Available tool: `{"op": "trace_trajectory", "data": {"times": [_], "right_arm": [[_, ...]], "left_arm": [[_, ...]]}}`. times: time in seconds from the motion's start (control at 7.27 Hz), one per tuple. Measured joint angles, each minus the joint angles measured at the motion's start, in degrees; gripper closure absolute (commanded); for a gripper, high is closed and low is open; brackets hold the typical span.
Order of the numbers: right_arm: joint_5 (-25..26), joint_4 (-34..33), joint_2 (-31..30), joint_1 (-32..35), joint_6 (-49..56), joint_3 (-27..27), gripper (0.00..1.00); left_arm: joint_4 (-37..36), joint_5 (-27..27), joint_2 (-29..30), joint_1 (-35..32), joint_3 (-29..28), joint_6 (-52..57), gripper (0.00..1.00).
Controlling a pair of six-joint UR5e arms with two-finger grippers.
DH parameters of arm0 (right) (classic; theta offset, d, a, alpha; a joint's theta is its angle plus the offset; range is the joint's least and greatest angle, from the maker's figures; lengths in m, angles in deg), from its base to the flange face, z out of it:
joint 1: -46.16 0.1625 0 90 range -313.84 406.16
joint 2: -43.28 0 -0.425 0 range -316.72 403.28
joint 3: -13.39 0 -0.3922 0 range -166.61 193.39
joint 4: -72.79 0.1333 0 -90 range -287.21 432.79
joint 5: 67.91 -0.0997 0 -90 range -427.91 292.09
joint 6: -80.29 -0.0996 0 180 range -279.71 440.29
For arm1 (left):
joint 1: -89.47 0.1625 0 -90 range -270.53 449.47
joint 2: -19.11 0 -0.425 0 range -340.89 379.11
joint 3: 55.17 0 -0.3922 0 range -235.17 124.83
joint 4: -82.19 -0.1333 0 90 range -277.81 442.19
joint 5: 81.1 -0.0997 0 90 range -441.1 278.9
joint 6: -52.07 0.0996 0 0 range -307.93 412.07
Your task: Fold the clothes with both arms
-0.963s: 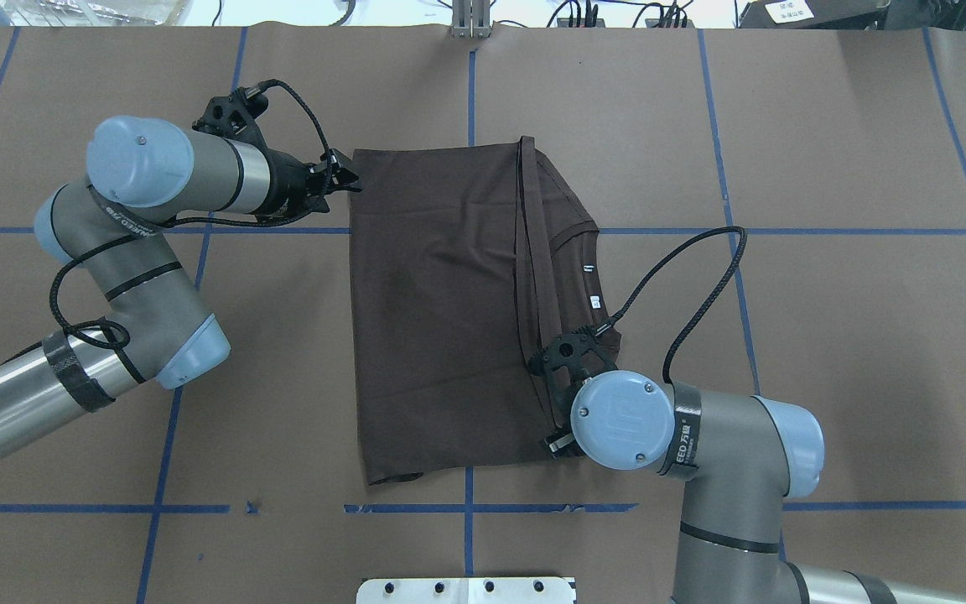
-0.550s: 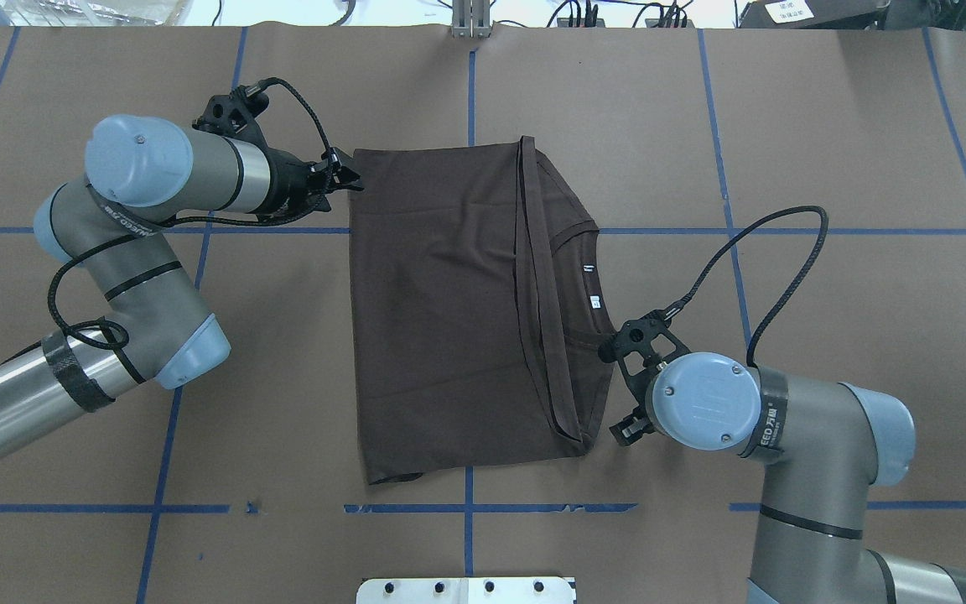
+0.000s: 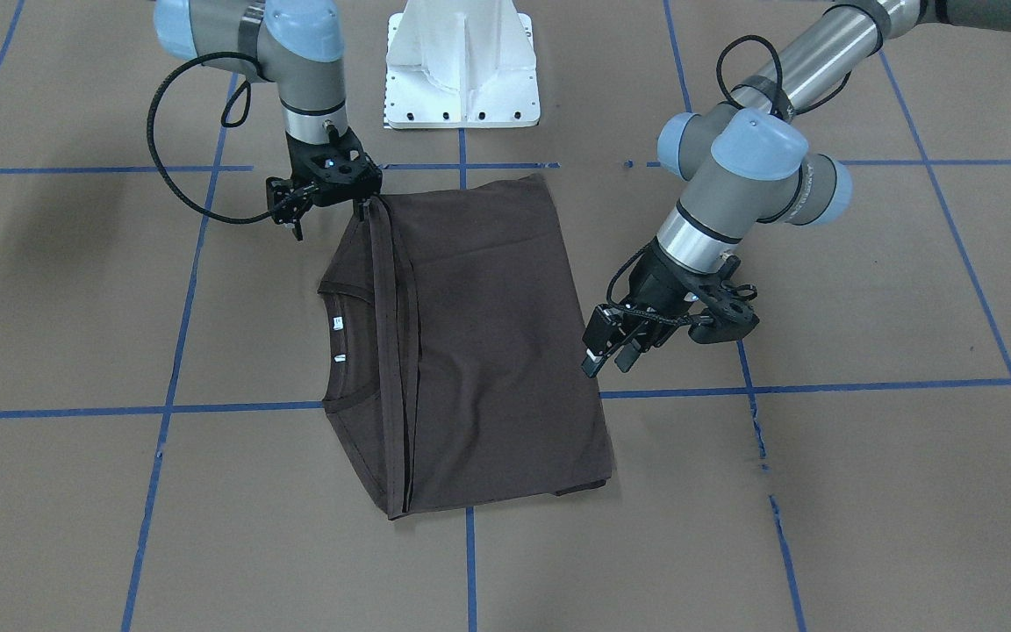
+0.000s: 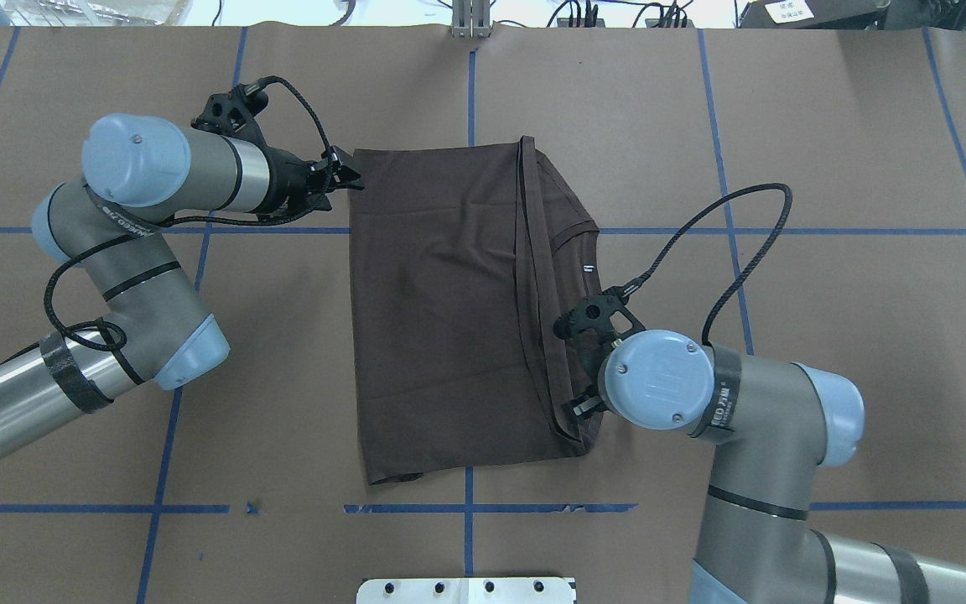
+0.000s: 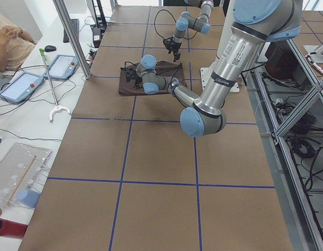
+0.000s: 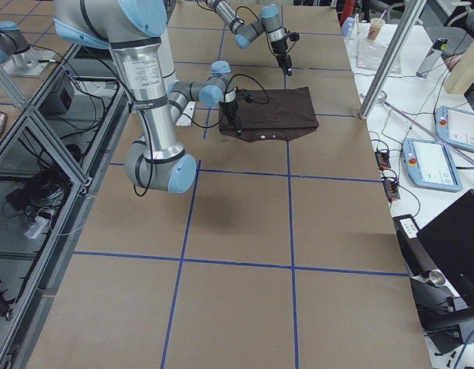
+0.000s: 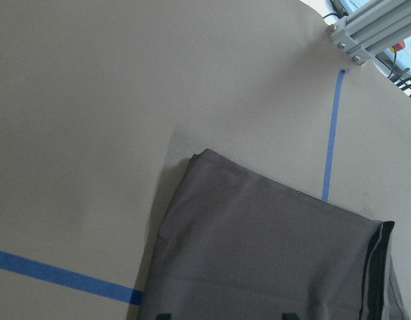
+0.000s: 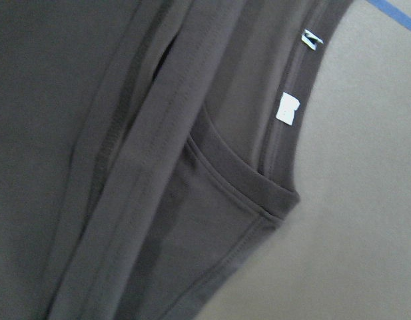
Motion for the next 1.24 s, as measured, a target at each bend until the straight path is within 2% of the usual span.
{"op": "trace_trajectory", "data": {"times": [0.41,1.24], "right_arm": [[0.0,0.1,4.3,-1.3,-1.6,-4.3,0.0],[0.0,0.0,3.2,-2.9,-1.9,-4.9,0.0]], "left_arm": [[0.0,0.0,0.0,0.0,0.1,-0.1,0.36],[0.0,0.0,-0.5,0.1,0.5,-0.1,0.36]]}}
